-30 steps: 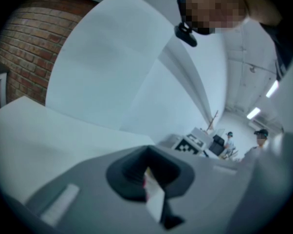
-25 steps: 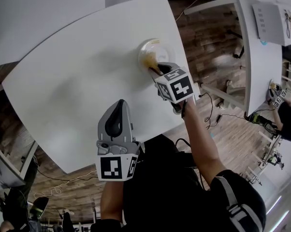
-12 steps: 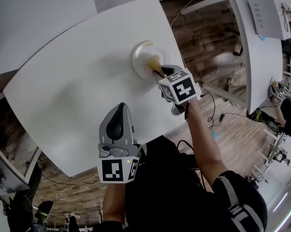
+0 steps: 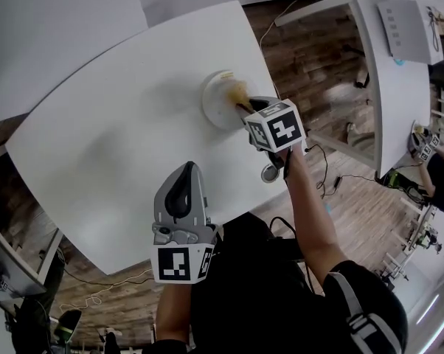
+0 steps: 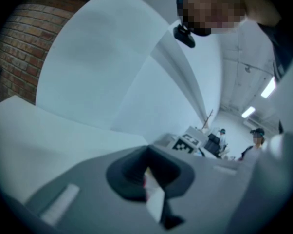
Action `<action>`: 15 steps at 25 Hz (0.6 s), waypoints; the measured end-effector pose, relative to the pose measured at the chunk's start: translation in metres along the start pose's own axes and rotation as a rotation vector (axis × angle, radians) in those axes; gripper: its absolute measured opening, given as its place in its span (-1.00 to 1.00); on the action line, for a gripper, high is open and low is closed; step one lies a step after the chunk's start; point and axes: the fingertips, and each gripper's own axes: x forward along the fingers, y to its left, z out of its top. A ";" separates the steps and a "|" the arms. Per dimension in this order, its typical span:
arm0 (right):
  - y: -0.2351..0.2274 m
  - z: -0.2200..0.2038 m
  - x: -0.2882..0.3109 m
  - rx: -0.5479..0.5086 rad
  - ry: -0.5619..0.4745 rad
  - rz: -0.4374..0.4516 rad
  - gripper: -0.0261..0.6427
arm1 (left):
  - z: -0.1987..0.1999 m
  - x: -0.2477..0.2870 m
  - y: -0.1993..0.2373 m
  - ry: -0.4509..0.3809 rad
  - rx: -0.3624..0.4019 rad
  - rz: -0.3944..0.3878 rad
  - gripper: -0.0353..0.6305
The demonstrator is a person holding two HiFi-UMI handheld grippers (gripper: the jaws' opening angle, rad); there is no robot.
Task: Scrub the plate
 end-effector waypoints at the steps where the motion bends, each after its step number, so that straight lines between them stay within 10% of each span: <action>1: 0.001 0.003 0.002 -0.003 0.000 -0.001 -0.70 | 0.002 0.000 0.002 -0.003 0.001 0.001 -0.90; 15: 0.039 0.006 0.007 -0.116 0.018 0.046 -0.70 | 0.000 0.001 0.002 -0.004 -0.011 0.023 -0.90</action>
